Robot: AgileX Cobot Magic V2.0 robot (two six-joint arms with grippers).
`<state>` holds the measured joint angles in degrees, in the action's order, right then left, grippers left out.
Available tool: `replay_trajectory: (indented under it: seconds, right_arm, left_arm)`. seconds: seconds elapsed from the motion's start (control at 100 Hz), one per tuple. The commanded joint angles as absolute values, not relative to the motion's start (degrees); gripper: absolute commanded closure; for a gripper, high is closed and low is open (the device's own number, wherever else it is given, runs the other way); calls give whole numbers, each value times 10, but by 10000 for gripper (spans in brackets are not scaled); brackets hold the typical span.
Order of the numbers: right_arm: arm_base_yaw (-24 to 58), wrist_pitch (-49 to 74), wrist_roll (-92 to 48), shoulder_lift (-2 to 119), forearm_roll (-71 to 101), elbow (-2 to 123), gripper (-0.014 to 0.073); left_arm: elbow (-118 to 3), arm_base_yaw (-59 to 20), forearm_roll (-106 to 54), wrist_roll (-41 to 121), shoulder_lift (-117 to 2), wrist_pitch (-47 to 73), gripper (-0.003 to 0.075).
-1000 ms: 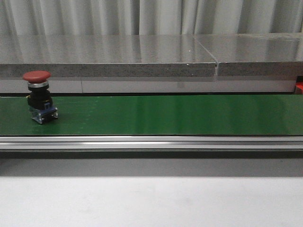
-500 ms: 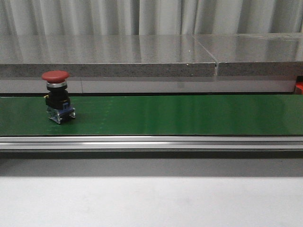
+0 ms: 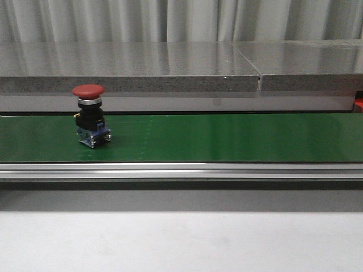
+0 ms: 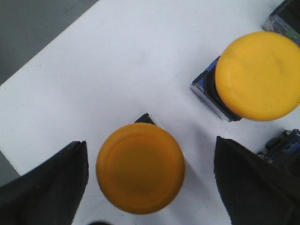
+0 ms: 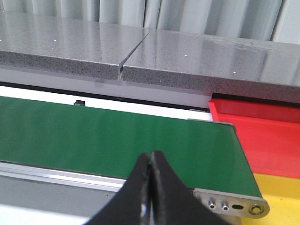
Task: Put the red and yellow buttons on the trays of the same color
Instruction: 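Lower the left gripper and grasp the yellow push-button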
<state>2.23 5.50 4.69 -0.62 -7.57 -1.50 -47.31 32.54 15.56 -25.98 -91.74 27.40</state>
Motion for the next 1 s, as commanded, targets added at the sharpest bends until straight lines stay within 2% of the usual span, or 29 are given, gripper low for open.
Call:
replay_trajectory:
  seconds: [0.0, 0.2, 0.31, 0.66, 0.82, 0.99]
  right_arm:
    - [23, 9, 46, -15, -83, -9, 662]
    - [23, 9, 46, -15, -83, -9, 662]
    - [23, 9, 46, -15, -83, -9, 662]
    - [23, 9, 46, -15, -83, -9, 662]
    - [23, 9, 46, -15, -83, -9, 662]
    - [23, 9, 46, -15, -83, -9, 662]
  left_arm:
    - [-489, 327, 159, -267, -902, 253, 289]
    - [-489, 327, 159, -267, -899, 250, 618]
    - [-489, 327, 159, -267, -884, 259, 741]
    - [-490, 314, 136, -265, -735, 285, 739]
    - [-515, 255, 136, -230, -676, 306, 739]
    - [-567, 169, 134, -199, -671, 367, 739]
